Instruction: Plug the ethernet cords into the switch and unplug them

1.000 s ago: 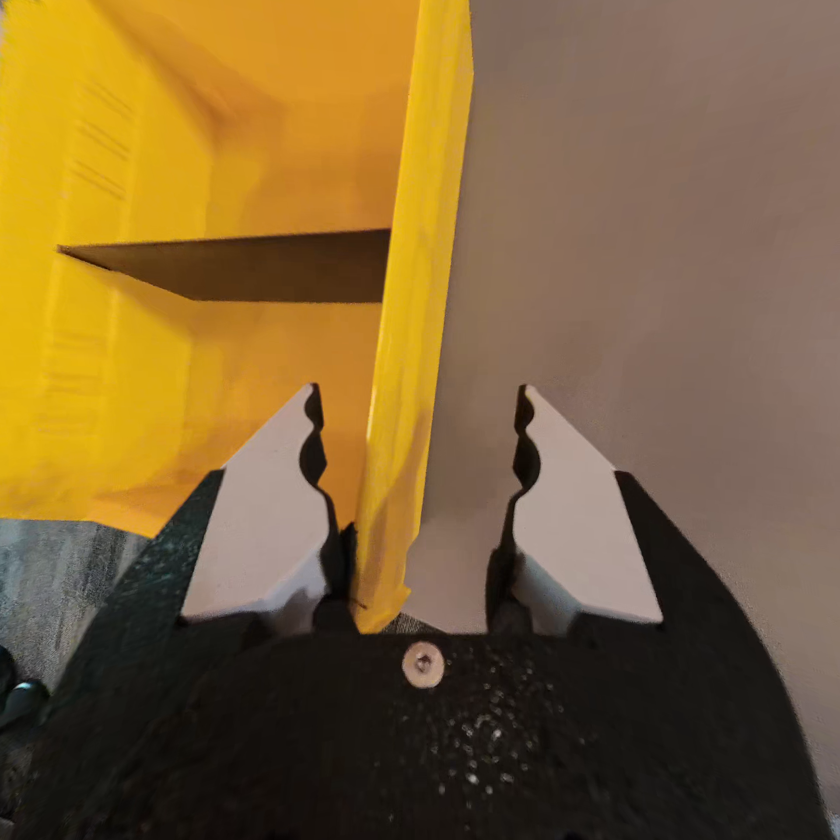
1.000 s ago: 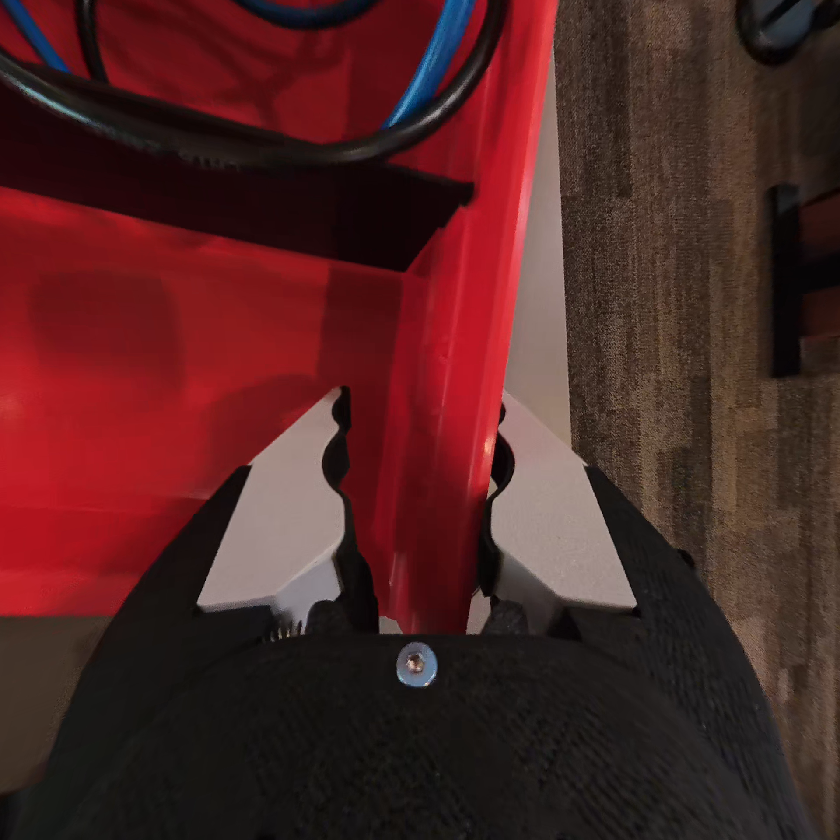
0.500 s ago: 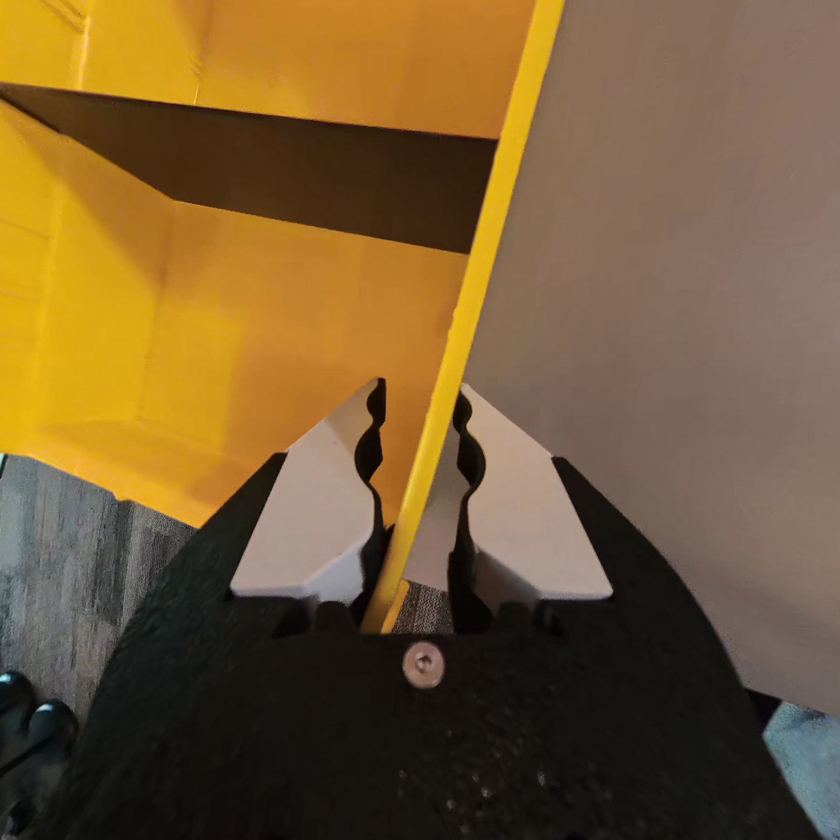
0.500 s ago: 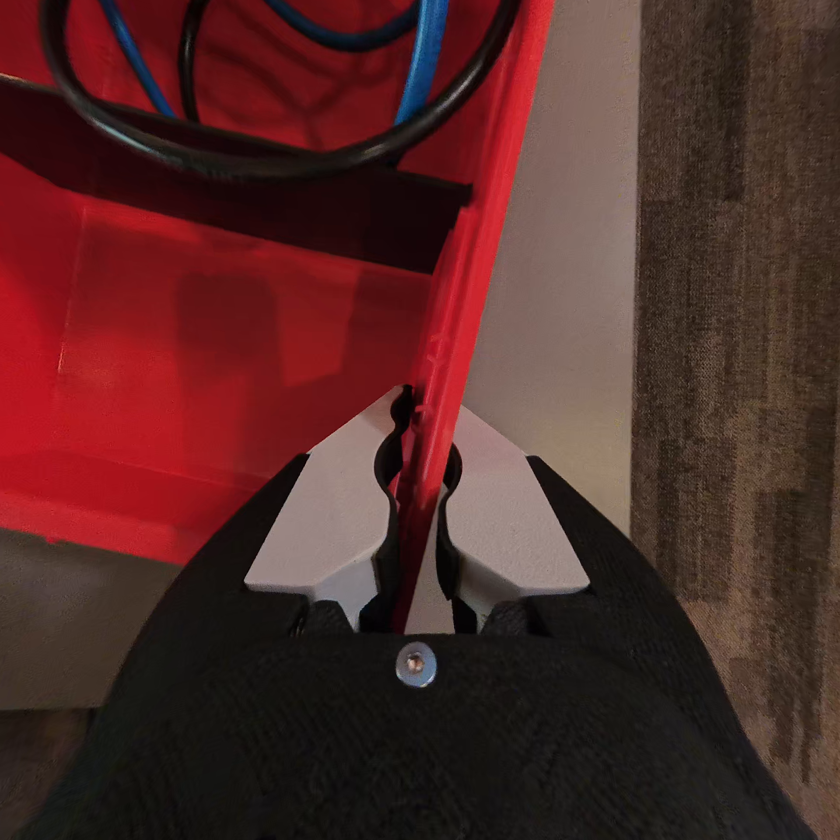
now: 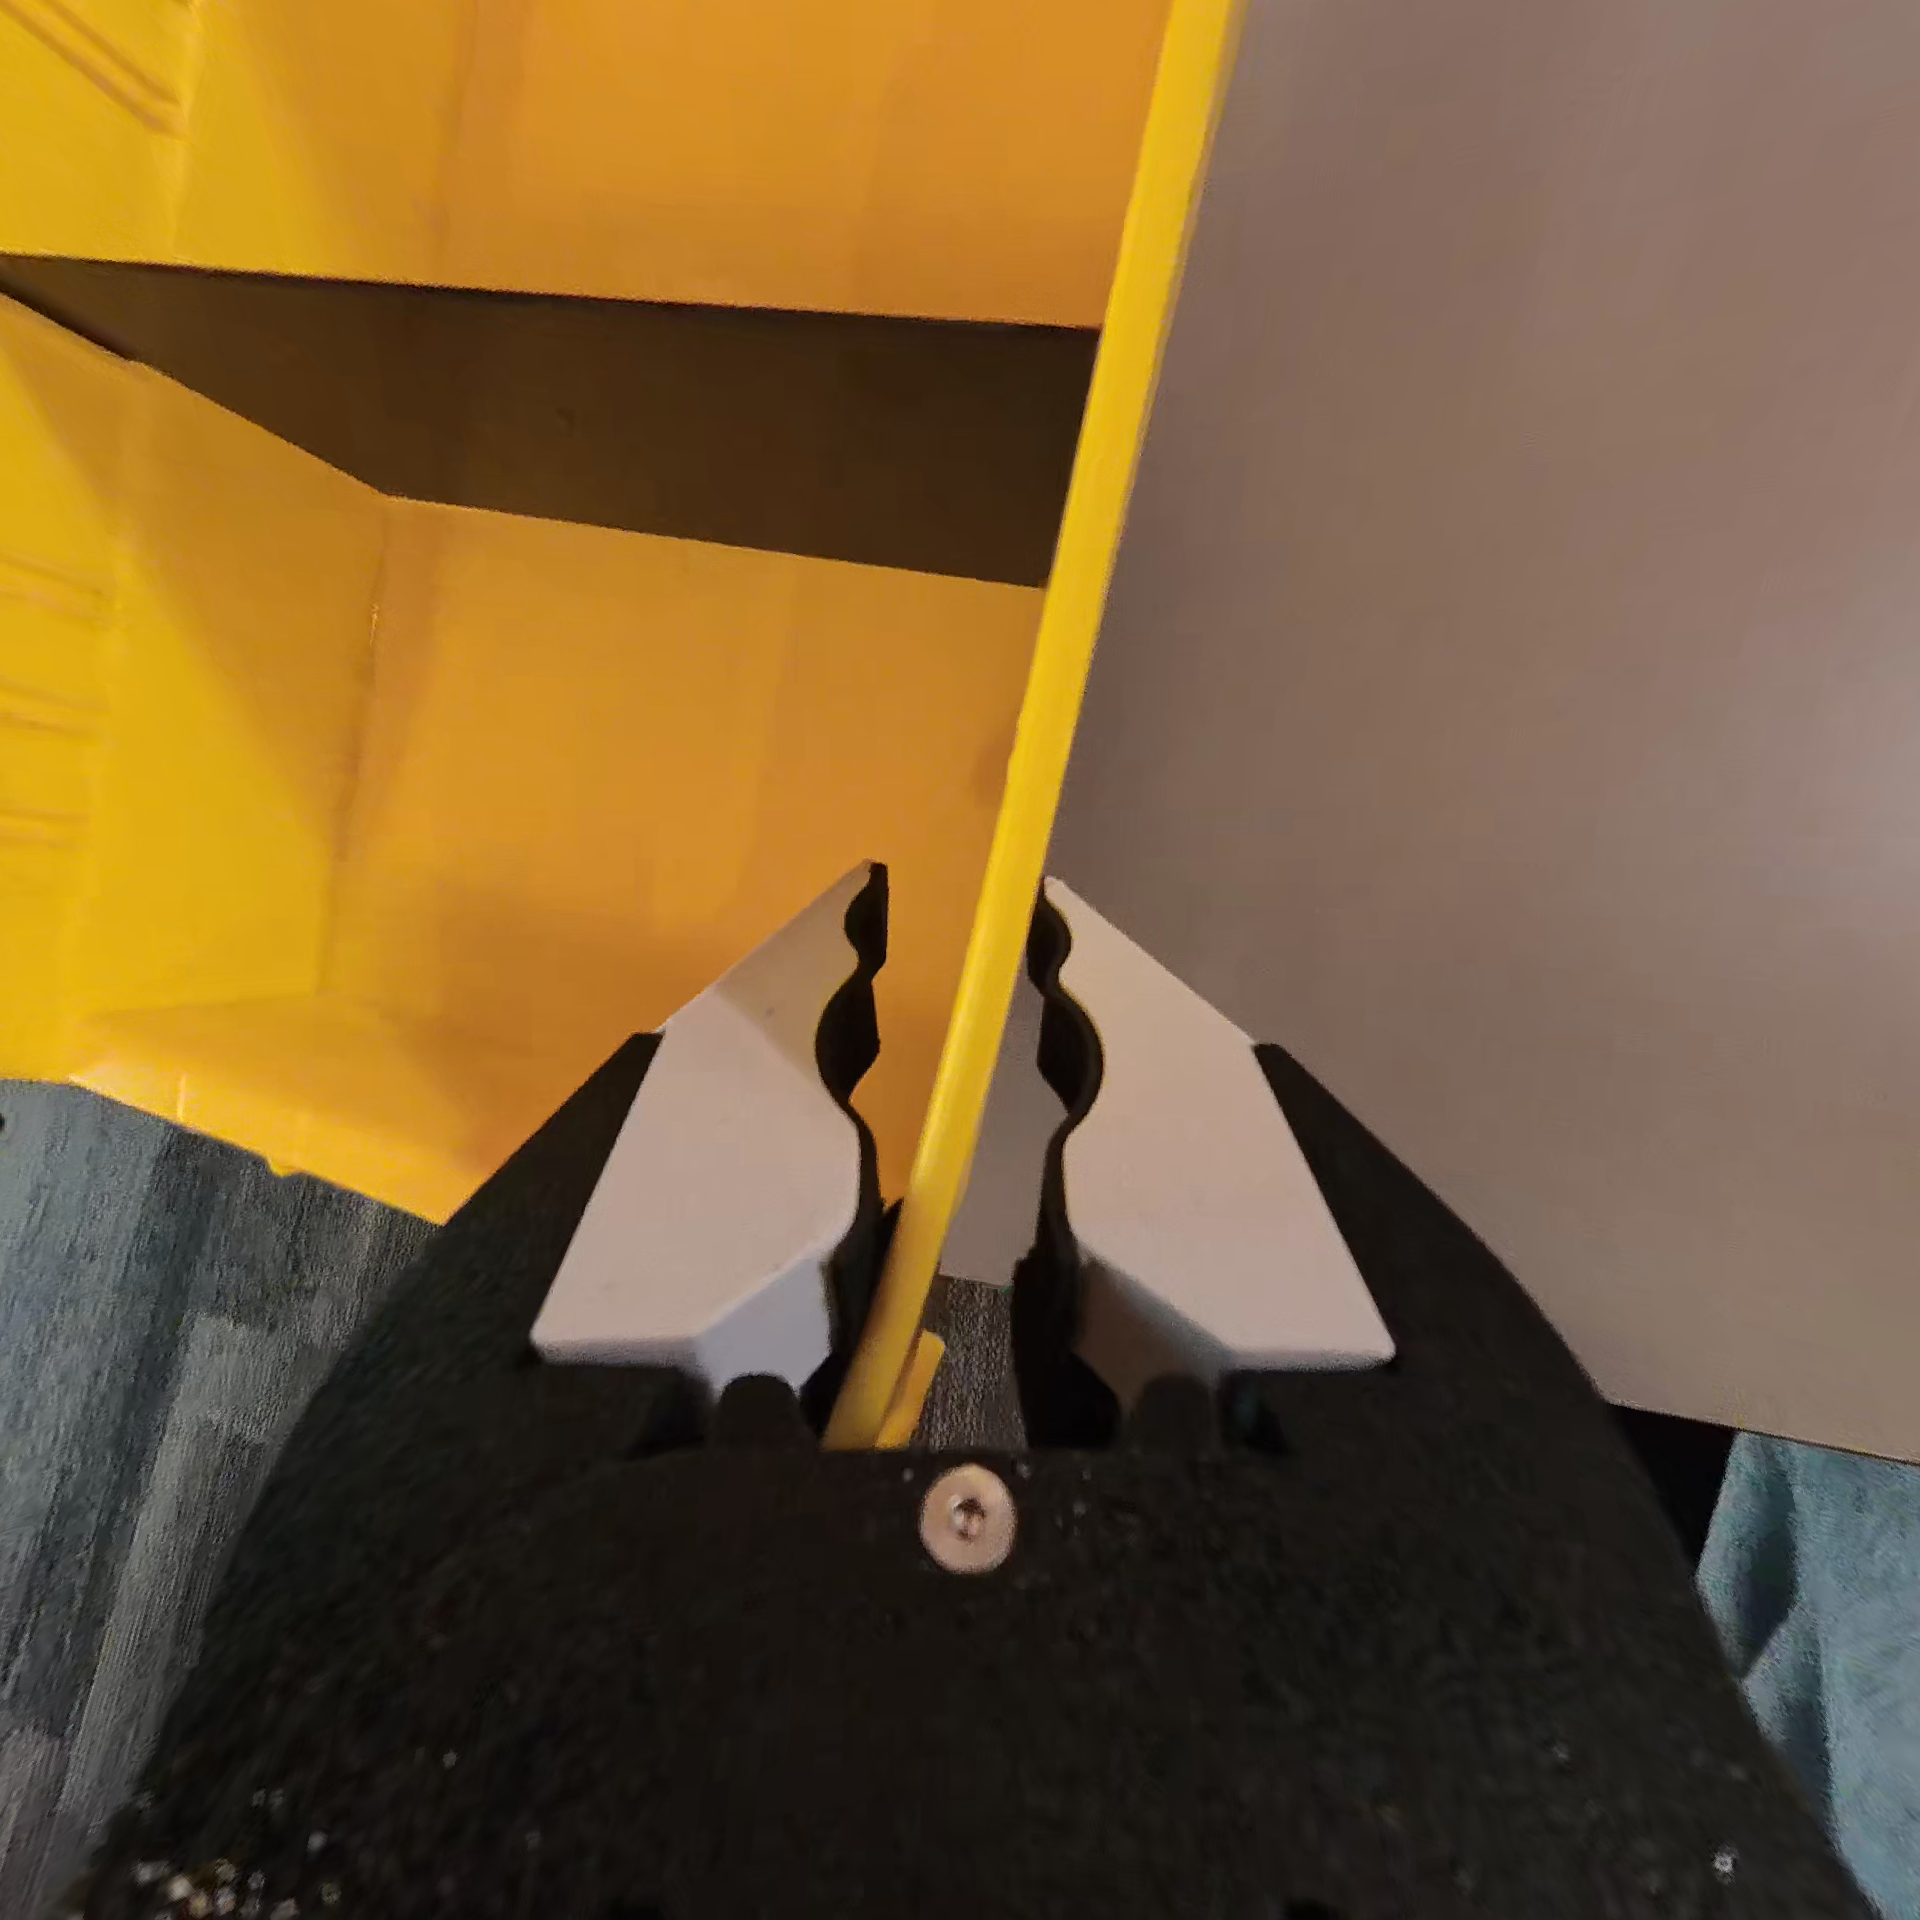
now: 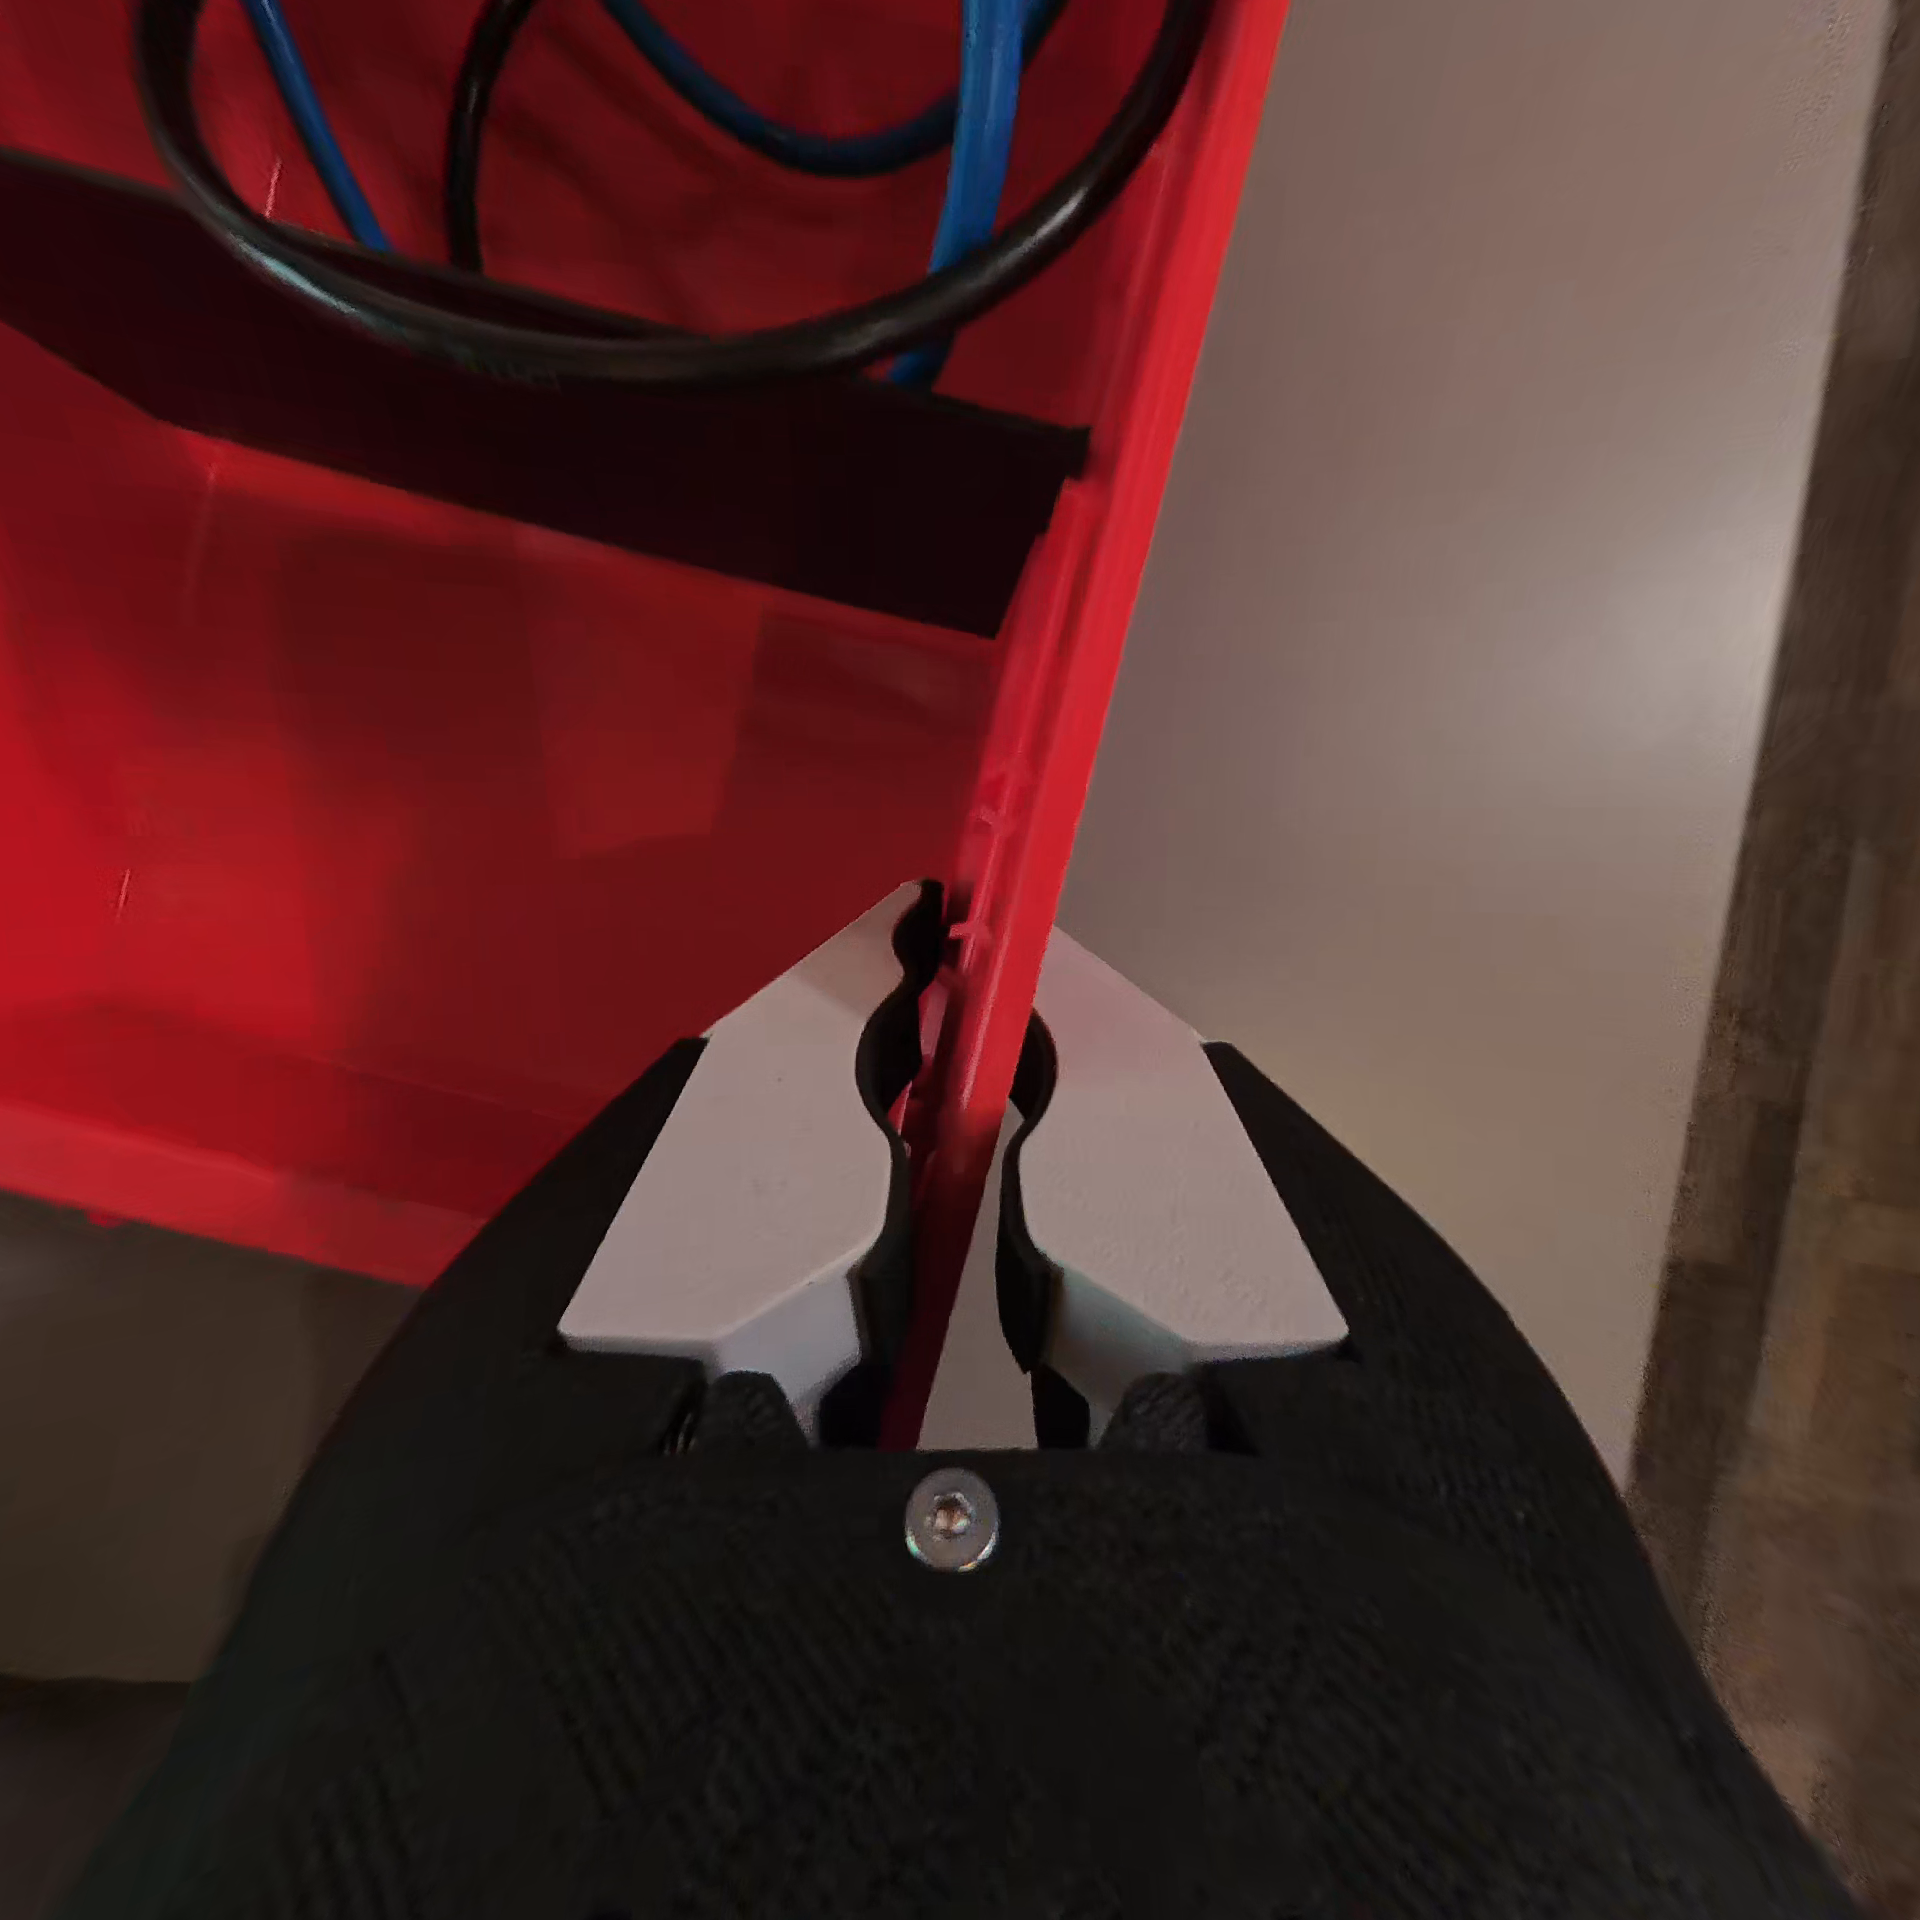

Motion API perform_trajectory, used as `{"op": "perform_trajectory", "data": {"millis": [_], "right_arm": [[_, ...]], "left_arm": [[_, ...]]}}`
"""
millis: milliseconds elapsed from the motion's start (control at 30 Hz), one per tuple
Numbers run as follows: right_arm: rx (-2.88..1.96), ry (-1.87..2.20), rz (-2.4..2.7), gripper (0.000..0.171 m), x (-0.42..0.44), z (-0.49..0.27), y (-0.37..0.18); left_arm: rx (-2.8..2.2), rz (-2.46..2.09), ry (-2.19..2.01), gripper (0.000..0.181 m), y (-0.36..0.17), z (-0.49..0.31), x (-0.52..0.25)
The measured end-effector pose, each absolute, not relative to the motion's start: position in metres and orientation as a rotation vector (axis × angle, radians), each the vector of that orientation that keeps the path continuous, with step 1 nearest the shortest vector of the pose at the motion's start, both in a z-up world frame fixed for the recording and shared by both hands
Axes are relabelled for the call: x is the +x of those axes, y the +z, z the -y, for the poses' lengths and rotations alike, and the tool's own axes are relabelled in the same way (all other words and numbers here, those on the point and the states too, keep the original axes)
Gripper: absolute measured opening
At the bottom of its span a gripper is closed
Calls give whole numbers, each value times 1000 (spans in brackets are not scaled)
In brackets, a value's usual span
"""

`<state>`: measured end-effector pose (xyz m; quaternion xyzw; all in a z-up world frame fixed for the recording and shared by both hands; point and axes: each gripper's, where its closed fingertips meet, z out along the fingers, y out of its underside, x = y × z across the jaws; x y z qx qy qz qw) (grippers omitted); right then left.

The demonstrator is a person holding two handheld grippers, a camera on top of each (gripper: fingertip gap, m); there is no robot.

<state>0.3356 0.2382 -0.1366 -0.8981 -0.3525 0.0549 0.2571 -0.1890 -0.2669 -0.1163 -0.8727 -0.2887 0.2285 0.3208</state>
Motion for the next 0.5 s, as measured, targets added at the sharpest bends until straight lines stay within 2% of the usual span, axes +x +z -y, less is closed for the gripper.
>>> {"op": "perform_trajectory", "data": {"millis": [500], "right_arm": [[-2199, 648, 1499, 7, 94, -108, -149]], "left_arm": [[-2202, 692, 637, 26, -91, 266, -185]]}}
